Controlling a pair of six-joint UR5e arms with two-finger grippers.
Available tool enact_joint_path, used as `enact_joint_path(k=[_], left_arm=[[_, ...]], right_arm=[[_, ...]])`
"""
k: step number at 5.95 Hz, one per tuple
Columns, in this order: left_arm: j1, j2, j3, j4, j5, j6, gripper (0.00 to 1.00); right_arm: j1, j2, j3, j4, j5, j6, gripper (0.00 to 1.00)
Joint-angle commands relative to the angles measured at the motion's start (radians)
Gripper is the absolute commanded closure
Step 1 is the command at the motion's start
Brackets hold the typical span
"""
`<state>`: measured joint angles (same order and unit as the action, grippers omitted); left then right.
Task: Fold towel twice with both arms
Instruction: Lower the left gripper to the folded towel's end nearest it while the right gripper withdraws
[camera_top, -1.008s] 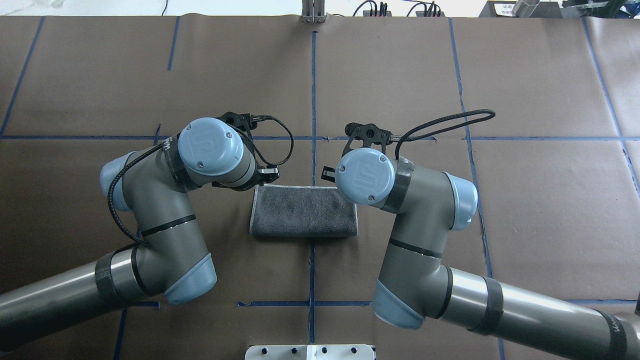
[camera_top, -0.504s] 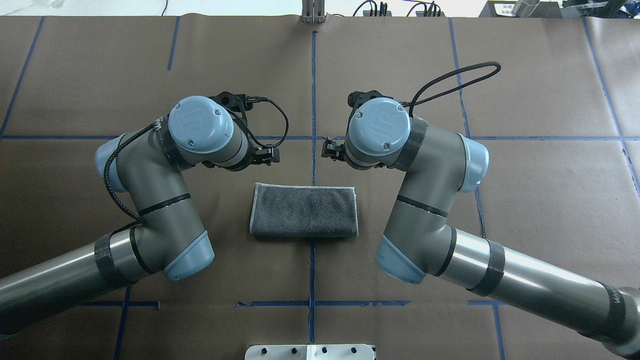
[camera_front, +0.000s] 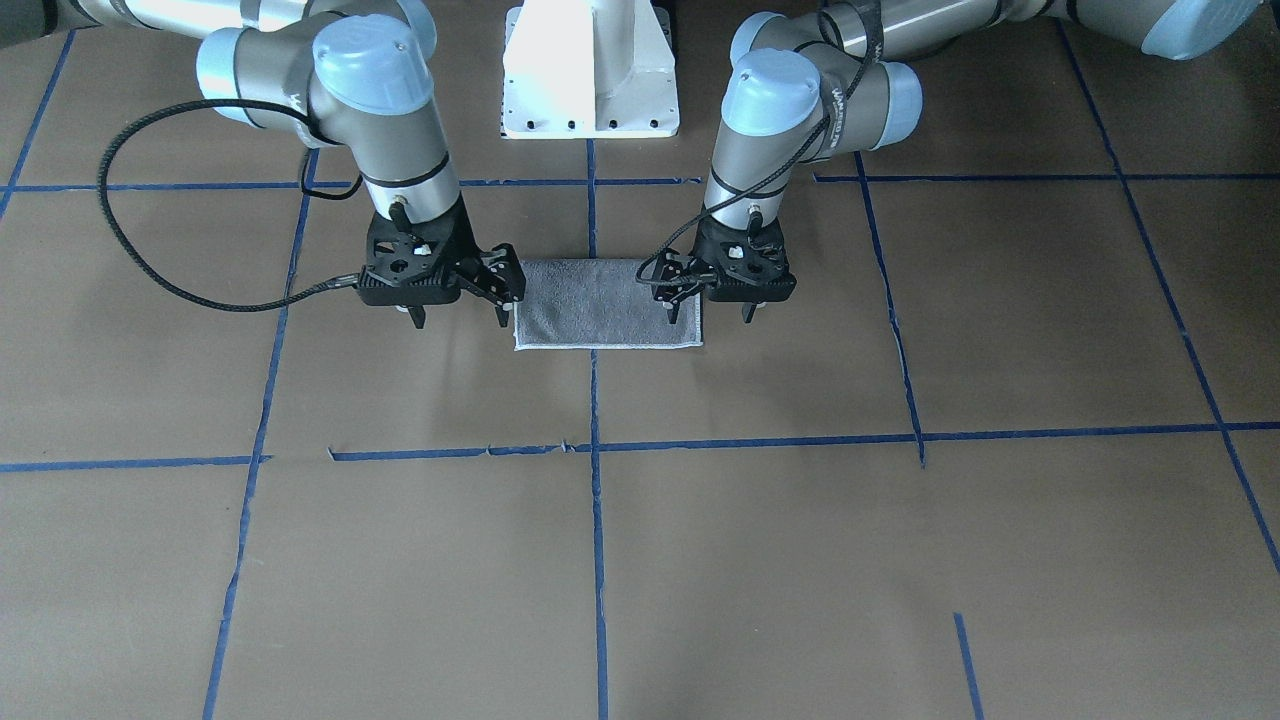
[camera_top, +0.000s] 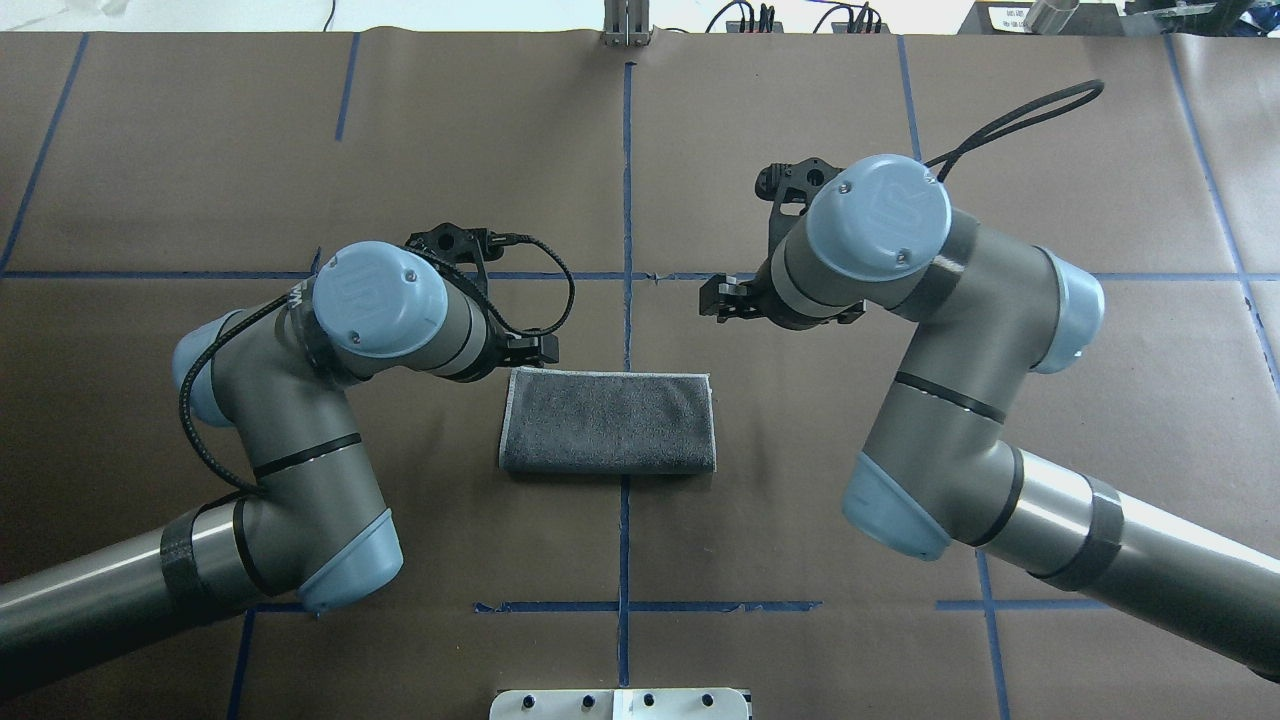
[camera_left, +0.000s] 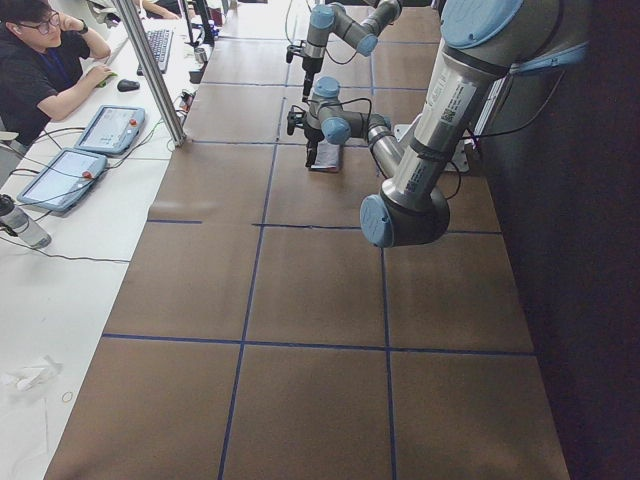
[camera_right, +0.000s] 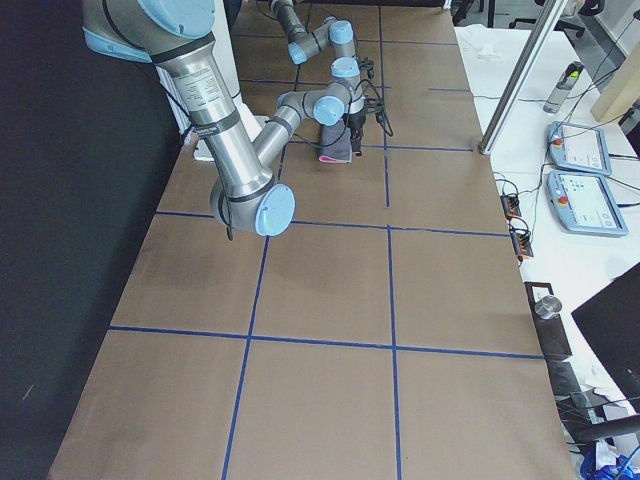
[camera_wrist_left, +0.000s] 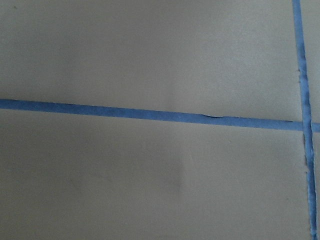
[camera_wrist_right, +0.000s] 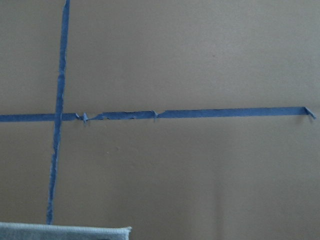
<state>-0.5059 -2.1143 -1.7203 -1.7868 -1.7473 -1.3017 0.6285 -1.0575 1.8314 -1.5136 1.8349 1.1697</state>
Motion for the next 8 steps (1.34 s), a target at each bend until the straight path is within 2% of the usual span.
enact_joint_path(k=[1,2,4,5,6,7,8], left_arm=[[0.088,0.034,-0.03,-0.028,0.012,-0.133,0.17],[0.117,0.048,-0.013,-0.046,0.059,-0.143,0.21],[0.132,0.063,-0.007,-0.075,0.061,-0.192,0.29],[0.132,0.063,-0.005,-0.075,0.061,-0.195,0.4],[0.132,0.065,-0.004,-0.075,0.061,-0.195,0.62],[0.132,0.062,-0.008,-0.075,0.06,-0.195,0.93],[0.133,0.06,-0.016,-0.074,0.06,-0.194,1.0]], right_arm=[[0.043,-0.09,0.069,0.006,0.058,-0.088,0.0],[0.043,-0.09,0.071,0.006,0.05,-0.088,0.0],[0.042,-0.09,0.072,0.006,0.046,-0.085,0.0],[0.042,-0.09,0.071,0.006,0.044,-0.085,0.0],[0.042,-0.09,0.071,0.006,0.043,-0.085,0.0],[0.04,-0.09,0.069,0.006,0.043,-0.085,0.0],[0.04,-0.09,0.068,0.006,0.041,-0.085,0.0]])
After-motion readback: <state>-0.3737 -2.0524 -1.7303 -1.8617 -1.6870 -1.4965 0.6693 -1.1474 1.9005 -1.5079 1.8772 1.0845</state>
